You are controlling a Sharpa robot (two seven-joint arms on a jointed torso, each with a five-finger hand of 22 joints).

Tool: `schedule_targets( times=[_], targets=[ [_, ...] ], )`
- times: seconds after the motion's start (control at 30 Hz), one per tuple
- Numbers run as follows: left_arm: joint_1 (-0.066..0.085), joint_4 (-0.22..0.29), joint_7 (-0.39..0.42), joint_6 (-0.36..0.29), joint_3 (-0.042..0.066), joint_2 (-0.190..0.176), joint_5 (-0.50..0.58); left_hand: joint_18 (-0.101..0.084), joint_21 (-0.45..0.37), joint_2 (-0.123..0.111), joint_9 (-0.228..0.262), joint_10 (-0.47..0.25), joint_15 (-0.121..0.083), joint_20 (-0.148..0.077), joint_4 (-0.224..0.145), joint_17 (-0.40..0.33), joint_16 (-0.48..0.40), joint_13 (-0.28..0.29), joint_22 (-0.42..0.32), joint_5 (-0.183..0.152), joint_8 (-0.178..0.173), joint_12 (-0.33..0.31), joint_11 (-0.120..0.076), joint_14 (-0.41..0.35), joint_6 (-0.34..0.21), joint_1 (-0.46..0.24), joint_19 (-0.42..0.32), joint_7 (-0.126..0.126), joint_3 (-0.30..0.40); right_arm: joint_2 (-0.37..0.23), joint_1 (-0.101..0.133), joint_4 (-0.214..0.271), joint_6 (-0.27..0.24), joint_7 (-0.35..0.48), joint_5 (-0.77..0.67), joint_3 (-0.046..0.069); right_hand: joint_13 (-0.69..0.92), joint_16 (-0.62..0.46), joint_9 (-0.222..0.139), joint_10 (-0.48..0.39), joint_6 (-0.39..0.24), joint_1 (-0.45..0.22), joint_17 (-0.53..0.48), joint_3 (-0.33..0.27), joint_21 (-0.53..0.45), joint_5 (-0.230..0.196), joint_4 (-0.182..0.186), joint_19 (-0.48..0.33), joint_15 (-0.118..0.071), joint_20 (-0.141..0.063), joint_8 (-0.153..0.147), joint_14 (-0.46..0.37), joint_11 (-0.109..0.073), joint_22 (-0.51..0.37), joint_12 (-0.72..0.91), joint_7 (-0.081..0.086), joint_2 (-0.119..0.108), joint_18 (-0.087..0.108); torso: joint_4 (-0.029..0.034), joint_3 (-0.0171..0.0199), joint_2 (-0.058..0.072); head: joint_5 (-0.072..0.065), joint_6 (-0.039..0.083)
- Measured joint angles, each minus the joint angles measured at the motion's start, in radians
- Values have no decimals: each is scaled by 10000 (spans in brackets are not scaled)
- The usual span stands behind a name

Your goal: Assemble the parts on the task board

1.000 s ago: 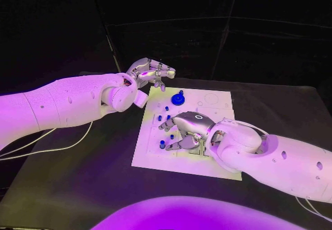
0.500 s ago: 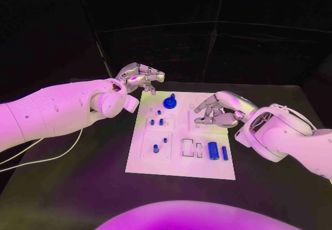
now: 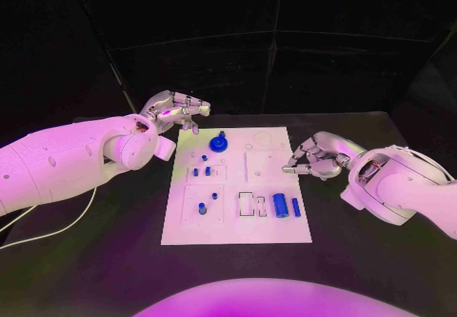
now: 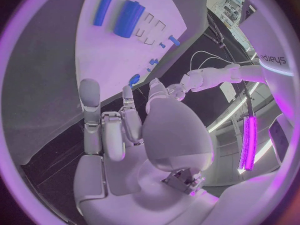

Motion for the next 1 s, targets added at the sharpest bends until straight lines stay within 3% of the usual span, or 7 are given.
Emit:
schedule_targets(
  times=[0.27, 0.7, 1.0],
  targets=[
    [1, 29, -1, 0, 0, -28, 0, 0, 0, 0, 0, 0, 0, 0, 0, -6, 0, 0, -7, 0, 8, 0, 0, 0, 0, 0, 0, 0, 0, -74, -310, 398, 375, -824, -1089, -186, 227, 30, 101, 63, -97, -29, -1, -135, 1, 0, 68, -1, 0, 0, 223, 0, -8, 47, 93, -29, -29, 0, -19, -6, -15, -187, 19],
    [1, 46, -5, 0, 0, -42, 0, 0, 0, 0, 0, 0, 0, 0, 0, -8, 0, -1, -11, 0, 34, 0, 0, 0, 0, 0, 0, 0, 0, 314, -737, 314, 795, -1284, -1948, -215, 474, 30, 151, 149, -297, -41, -3, -194, 0, 0, 76, -1, 0, 1, 318, 0, 23, 45, 243, -18, -42, 0, 4, -12, -15, -326, 18],
    [1, 44, -13, -1, -1, -79, 0, 0, 0, 0, 0, 1, 0, 0, 30, -7, 0, 9, -22, 0, 34, 36, 0, 0, 0, 0, 0, 0, -30, 514, -852, 208, 1097, -1483, -2138, -215, 547, 67, 229, 169, -366, -201, -4, -262, 0, -36, 88, -2, 1, 1, 482, 0, 28, 49, 249, -17, -113, 0, 6, -10, -5, -340, -5]
  ],
)
